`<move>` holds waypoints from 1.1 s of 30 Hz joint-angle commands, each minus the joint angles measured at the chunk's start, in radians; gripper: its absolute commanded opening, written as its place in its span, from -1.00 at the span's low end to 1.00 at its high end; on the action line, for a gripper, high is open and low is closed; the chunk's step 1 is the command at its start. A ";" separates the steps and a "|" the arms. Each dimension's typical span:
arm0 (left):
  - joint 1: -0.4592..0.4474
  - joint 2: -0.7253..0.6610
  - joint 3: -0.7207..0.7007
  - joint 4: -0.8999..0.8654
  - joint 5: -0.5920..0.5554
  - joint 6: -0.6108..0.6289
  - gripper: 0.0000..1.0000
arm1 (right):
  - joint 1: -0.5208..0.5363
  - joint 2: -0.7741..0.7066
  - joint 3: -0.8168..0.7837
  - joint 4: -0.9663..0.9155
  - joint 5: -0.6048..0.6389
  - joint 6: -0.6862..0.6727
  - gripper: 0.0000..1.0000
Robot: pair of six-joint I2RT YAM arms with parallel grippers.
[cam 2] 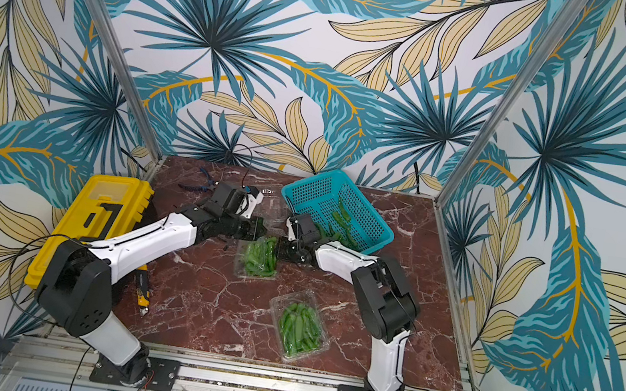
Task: Take small green peppers out of containers
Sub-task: Open the packing box at the center of the board.
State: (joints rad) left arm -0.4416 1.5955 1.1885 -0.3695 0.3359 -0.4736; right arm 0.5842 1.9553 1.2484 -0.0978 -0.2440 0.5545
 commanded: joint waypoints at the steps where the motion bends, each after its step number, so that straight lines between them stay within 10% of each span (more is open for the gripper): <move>1: 0.034 -0.026 -0.051 0.123 0.111 -0.068 -1.00 | 0.006 -0.023 0.032 -0.063 0.037 -0.042 -0.51; 10: 0.072 -0.059 -0.095 0.205 0.183 -0.107 -0.95 | 0.005 -0.087 0.023 -0.063 0.098 -0.048 -0.05; 33: 0.116 -0.085 -0.119 0.228 0.157 -0.127 -0.51 | 0.013 -0.134 -0.007 -0.048 0.148 -0.076 -0.02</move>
State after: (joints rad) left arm -0.3344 1.5063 1.0771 -0.1677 0.5117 -0.5968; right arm 0.5903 1.8187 1.2606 -0.1478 -0.1036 0.4957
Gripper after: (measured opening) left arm 0.232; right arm 0.490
